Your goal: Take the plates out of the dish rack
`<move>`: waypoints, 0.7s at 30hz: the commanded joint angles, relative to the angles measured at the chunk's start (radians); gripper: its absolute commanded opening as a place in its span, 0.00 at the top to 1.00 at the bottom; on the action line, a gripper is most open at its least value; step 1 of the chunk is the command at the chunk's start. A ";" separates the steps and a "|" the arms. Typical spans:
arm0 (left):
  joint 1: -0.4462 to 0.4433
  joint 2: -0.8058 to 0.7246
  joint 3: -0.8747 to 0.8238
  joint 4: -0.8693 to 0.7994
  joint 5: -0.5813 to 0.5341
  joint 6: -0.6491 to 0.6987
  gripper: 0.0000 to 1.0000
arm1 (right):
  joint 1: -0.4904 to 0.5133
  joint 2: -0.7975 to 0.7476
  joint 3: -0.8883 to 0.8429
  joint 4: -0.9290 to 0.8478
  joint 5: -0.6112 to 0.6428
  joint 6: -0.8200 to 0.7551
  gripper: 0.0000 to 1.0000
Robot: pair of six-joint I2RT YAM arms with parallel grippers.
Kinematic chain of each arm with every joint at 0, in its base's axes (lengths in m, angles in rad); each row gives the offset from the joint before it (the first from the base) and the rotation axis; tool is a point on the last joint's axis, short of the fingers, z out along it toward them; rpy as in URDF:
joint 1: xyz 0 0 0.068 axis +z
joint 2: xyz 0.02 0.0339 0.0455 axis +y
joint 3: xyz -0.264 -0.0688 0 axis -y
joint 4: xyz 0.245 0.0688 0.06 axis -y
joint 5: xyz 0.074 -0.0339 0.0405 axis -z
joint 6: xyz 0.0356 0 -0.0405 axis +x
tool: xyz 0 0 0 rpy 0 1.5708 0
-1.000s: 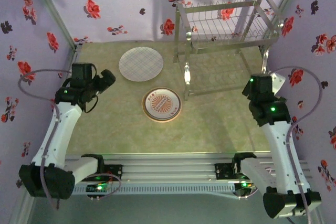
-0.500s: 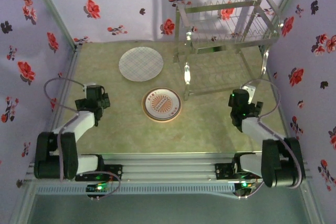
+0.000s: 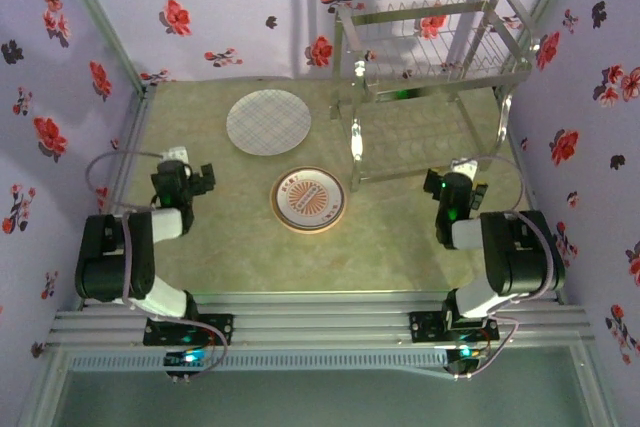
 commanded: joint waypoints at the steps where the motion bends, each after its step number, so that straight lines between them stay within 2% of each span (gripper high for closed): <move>1: 0.012 0.002 -0.110 0.296 -0.001 0.004 0.00 | -0.002 -0.015 -0.013 0.133 -0.036 0.005 0.01; 4: 0.005 0.011 -0.033 0.168 0.008 0.019 0.00 | -0.007 0.015 0.072 0.014 -0.009 0.012 0.01; 6: 0.005 0.014 -0.041 0.184 0.008 0.021 0.00 | -0.021 -0.005 0.073 -0.022 -0.023 0.024 0.01; 9: 0.004 0.014 -0.048 0.201 0.008 0.022 0.00 | -0.019 0.005 0.060 0.020 -0.023 0.016 0.01; 21: -0.006 0.017 -0.031 0.174 0.016 0.042 0.00 | -0.019 0.000 0.065 0.005 -0.023 0.019 0.01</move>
